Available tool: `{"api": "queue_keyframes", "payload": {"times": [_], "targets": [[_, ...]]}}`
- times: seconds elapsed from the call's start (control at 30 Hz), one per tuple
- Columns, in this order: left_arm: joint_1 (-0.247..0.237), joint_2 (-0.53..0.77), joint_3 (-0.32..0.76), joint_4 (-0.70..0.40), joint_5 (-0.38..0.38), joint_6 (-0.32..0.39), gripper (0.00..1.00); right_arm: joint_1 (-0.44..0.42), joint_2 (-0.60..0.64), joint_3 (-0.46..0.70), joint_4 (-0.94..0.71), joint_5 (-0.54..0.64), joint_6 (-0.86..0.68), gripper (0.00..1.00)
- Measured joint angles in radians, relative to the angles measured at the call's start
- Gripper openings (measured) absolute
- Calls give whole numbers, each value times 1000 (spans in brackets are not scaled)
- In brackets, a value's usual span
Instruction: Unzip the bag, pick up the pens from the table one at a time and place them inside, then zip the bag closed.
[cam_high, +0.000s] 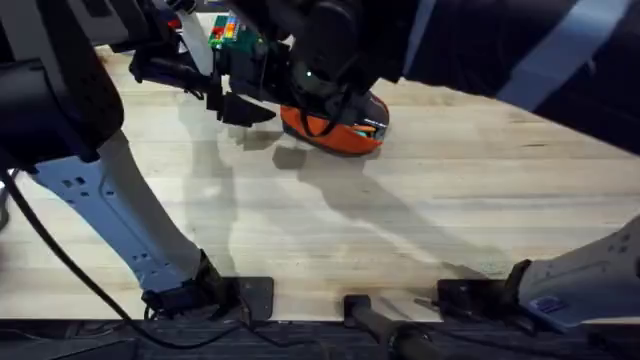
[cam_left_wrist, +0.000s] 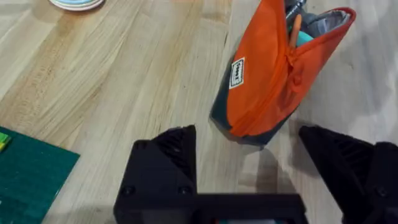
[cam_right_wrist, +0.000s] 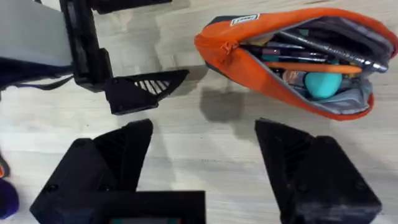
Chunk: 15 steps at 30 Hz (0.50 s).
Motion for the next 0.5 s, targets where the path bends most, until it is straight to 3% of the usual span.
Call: {"api": "queue_keyframes", "payload": {"times": [0.27,0.5], "targets": [[0,0,0,0,0,0,993,5,9,4,0,55,8,995],[0,0,0,0,0,0,992,6,89,9,0,69,24,996]]}}
